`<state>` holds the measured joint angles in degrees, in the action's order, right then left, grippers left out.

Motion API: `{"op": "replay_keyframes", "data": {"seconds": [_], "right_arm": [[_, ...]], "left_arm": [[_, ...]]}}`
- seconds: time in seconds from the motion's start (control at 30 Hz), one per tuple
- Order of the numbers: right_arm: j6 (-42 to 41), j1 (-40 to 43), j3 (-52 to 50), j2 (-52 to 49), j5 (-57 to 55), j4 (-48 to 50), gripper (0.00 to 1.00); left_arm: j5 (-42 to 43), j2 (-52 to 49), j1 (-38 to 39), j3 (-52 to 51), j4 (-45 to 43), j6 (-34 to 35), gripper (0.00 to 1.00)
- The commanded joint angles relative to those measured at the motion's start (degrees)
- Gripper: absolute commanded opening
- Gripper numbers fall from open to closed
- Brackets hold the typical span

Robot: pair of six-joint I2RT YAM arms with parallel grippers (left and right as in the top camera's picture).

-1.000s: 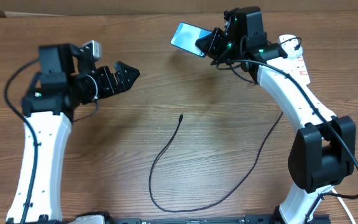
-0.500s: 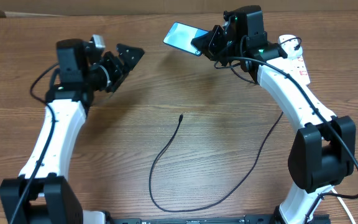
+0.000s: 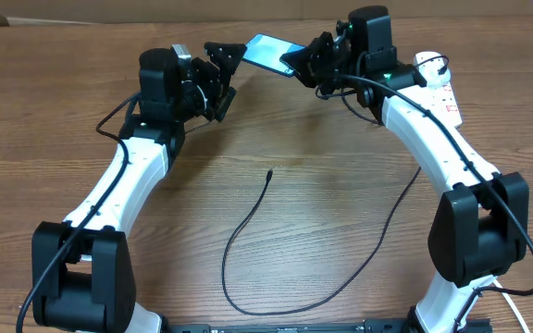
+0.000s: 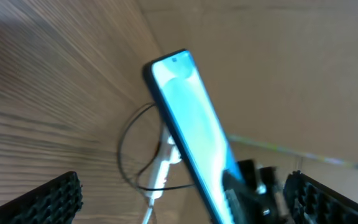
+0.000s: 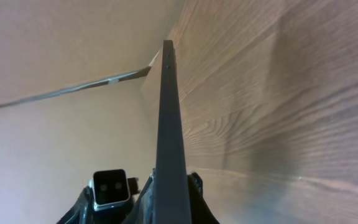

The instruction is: Plug charger to phone and switch on socket

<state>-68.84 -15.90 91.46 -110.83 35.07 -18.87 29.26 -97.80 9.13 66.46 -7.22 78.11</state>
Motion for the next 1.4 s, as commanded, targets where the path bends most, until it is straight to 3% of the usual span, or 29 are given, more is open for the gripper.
{"op": "replay_keyframes", "data": {"seconds": [0.0, 0.13, 0.37, 0.57, 0.83, 1.37], "right_arm": [[-7.6, -1.3, 0.8, 3.3, 2.3, 1.1, 0.04], [-8.8, -2.2, 0.8, 3.3, 3.3, 1.2, 0.04], [-10.6, -2.8, 0.8, 3.3, 6.7, 2.3, 0.04], [-10.4, -3.2, 0.8, 3.3, 9.2, 2.3, 0.04], [-10.2, -3.6, 0.8, 3.3, 11.4, 2.1, 0.04], [-8.4, -3.7, 0.8, 3.3, 17.4, 2.0, 0.04]], "left_arm": [[-4.4, -0.5, 0.7, -0.3, -2.0, 8.2, 0.91], [-4.4, -0.5, 0.7, -0.3, -2.1, 14.4, 0.84], [-3.9, -0.5, 0.7, -0.3, -2.1, 17.6, 0.75], [1.4, -0.5, 0.7, -0.3, -2.8, 24.7, 0.66], [5.3, -0.5, 0.7, -0.3, -5.5, 25.3, 0.64], [4.4, -0.6, 0.0, -0.3, -4.5, 25.2, 0.53]]}}
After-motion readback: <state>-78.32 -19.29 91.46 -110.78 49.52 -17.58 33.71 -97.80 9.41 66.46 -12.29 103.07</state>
